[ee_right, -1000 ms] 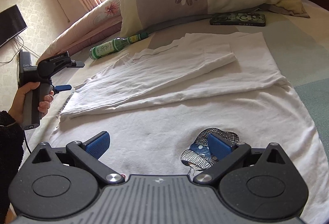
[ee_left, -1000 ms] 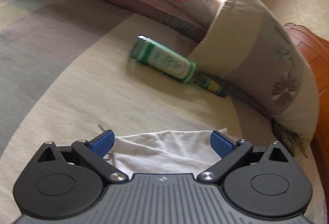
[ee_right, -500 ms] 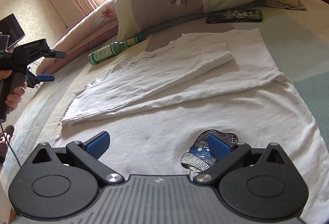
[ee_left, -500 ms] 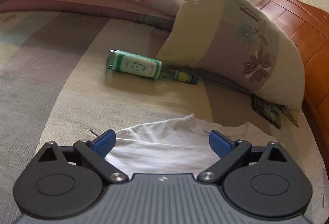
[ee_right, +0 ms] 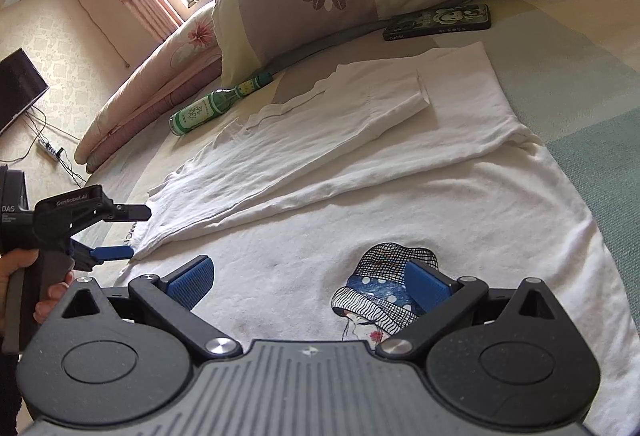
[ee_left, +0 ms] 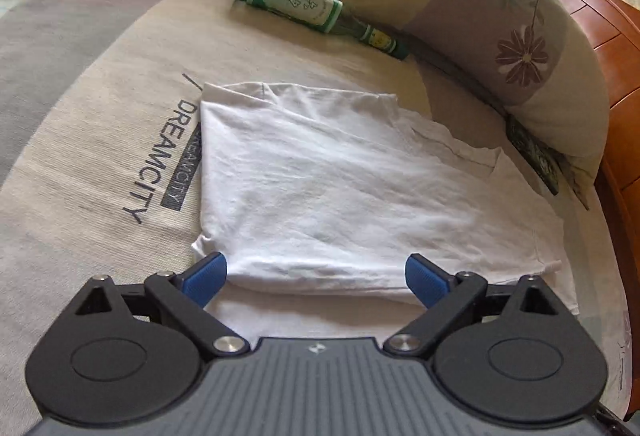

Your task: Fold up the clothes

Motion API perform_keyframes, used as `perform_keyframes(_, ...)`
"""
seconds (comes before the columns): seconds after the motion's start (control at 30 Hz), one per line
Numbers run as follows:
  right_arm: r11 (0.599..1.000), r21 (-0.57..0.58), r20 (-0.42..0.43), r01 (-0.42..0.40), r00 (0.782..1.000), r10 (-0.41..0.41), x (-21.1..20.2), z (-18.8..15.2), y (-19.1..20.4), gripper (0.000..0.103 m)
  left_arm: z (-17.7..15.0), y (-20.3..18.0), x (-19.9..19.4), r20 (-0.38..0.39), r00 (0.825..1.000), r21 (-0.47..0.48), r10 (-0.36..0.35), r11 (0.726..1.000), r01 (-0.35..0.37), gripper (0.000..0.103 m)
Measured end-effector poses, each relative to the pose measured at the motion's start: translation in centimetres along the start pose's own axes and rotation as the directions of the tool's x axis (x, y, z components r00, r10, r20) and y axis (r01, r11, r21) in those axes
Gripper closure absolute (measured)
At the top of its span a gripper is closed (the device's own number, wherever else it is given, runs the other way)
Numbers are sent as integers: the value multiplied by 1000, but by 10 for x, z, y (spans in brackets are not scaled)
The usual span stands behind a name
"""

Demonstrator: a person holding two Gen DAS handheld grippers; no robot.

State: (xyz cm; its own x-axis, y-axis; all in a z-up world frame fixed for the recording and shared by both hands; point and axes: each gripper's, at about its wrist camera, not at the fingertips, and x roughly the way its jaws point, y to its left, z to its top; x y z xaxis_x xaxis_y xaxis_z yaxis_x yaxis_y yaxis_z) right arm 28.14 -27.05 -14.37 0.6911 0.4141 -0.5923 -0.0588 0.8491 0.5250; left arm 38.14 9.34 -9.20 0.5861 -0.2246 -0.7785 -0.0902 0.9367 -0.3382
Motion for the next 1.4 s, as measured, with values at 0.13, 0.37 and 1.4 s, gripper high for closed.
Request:
perform_keyframes(0.13,1000,15,4,-4,1000,4,2,-1,-1,0,-6,-38,-8,140,990,177,0,984,-25,5)
perform_keyframes(0.37,995,-95,14,8,1000,-6,2,-9,4,0,-33,-54,50,102,993,334,62,938,-93,5)
perform_keyframes(1.4,947,302,102,-111,991,83,50,77,-41,0,-29,-40,-8,251,963,365,-101,931,2,4)
